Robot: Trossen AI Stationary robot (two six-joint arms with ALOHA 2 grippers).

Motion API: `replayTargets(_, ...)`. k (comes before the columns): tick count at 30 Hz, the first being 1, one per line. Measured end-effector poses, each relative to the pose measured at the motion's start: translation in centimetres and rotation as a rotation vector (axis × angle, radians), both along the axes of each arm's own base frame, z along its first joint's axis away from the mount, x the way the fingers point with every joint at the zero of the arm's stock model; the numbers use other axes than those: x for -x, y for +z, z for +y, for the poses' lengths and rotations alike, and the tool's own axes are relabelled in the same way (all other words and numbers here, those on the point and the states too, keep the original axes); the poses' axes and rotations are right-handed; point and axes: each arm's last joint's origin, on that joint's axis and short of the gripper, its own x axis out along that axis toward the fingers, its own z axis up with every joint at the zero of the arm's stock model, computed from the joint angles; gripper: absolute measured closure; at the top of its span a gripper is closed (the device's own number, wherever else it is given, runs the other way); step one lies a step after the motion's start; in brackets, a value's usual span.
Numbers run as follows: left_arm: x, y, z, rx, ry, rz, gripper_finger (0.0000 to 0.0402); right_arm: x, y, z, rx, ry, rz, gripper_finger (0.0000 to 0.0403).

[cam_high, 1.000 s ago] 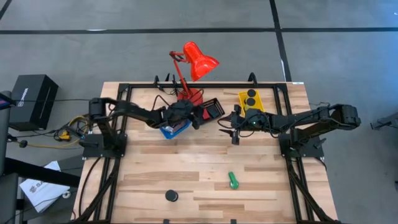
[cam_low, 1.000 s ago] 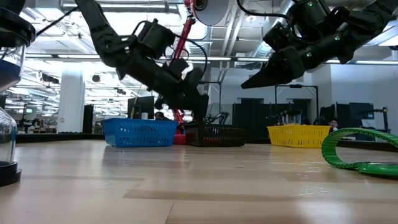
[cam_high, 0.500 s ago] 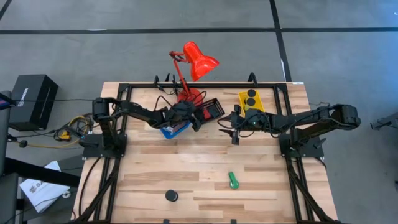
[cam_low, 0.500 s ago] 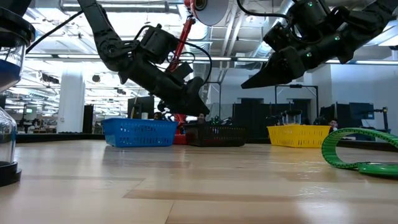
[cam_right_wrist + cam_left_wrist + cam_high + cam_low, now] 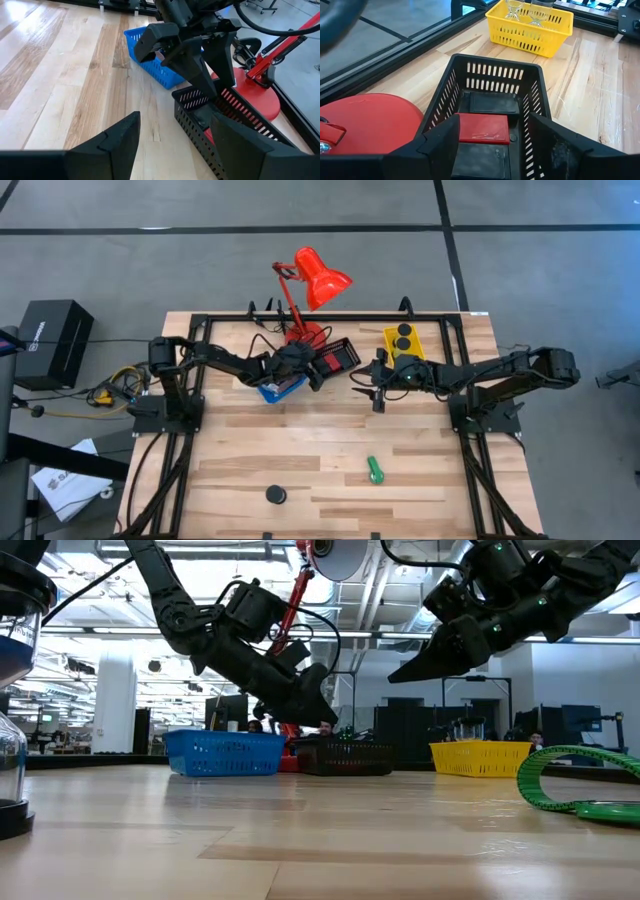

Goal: Pick & Place Office items
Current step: Put the blue hourglass into the yellow bin

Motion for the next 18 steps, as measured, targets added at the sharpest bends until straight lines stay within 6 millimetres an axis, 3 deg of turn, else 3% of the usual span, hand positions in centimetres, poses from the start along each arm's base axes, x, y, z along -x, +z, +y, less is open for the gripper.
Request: replayTargets(18, -0.19, 0.26, -0.34, -0.006, -0.01, -0.026, 0.0174, 0.0, 0.0, 0.0, 0.0, 0.0, 0.0, 0.0172)
